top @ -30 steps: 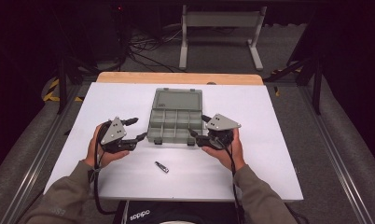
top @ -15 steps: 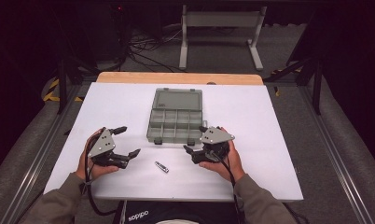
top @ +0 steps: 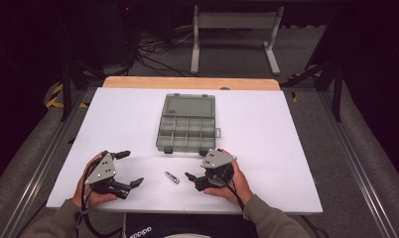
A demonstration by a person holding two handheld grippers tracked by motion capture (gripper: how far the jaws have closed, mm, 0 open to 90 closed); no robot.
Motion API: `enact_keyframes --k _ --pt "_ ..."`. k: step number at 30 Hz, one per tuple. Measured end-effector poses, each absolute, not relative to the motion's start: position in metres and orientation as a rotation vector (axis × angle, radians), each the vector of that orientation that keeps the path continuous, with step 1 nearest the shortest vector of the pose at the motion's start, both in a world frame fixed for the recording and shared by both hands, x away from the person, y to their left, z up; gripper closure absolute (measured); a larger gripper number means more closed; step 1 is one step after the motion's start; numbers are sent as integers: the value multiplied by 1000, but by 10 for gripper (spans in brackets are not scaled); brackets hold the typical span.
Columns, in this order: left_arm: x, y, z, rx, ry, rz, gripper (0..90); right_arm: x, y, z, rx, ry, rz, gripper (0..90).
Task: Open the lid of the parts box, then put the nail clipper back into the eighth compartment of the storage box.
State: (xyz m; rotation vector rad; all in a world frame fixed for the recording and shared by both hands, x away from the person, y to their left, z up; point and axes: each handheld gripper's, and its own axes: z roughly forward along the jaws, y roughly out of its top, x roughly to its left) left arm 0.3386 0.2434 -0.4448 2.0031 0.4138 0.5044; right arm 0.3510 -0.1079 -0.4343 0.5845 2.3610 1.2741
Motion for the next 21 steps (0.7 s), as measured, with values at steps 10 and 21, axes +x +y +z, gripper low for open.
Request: enact_keyframes --k 10,21 --pt "334 243 -451 2038 406 503 49 353 -83 -450 528 2546 1226 242" --pt "338 244 -452 2032 422 519 57 350 -60 -464 464 2604 1163 282"
